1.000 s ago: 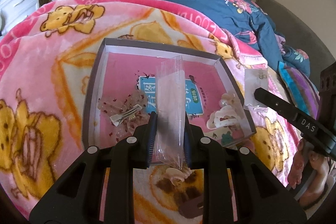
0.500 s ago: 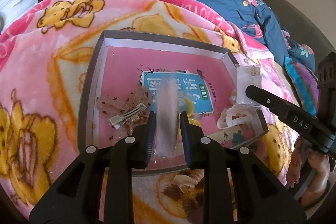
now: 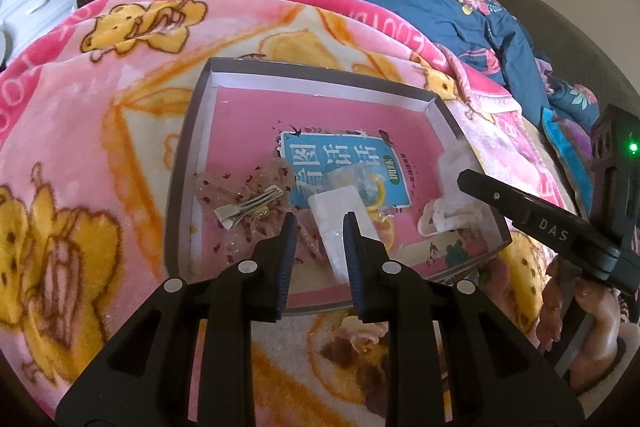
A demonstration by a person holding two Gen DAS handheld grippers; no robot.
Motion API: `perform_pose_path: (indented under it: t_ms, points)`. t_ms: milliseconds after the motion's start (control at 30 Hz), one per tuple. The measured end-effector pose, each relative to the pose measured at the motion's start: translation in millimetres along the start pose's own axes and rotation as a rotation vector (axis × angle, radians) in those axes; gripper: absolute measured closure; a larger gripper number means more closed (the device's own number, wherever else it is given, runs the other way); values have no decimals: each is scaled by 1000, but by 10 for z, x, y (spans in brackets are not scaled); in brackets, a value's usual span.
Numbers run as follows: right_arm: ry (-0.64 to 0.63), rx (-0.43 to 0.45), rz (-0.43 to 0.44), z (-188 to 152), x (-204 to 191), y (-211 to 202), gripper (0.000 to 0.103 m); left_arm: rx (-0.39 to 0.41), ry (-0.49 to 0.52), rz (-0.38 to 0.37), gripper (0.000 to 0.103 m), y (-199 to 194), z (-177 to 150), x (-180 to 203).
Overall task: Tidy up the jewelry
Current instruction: 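Lower the clear bag into the box with left tool while right tool releases the white card, then withdraw both open tools from the box toward the remaining loose items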
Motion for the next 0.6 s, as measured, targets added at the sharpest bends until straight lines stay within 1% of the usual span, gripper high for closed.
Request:
perform_pose_path:
  t_ms: [67,233,367,400,467,600]
  points:
    - [1,5,-1,-4,2,-34,65,5,3,2,87,-29,10,5]
    - [5,26,-5,11,25,-149,61,20,10,0,87,-130,32,46]
    - [5,51,-9,25,27,-285,47,37,13,0,84,-224,57,62]
    - [3,57,-8,35,28,-312,46,41,13,0,84,-246,64,62]
    - [1,70,-8,54,26,-379,39,47,10,3,84,-292,74,63]
    - [-5,106,-11,109,11,-550,31,64,10,7,81,-389,98,65]
Point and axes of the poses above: each gripper's, at about its wrist camera, not at the fingertips, and y roughly the way its jaws point, x to its right, z to its top, the point moved 7 cm from there along y, roughly the way its jaws point, and after that the axes turned 10 degrees about x, right-handed, at the moved point
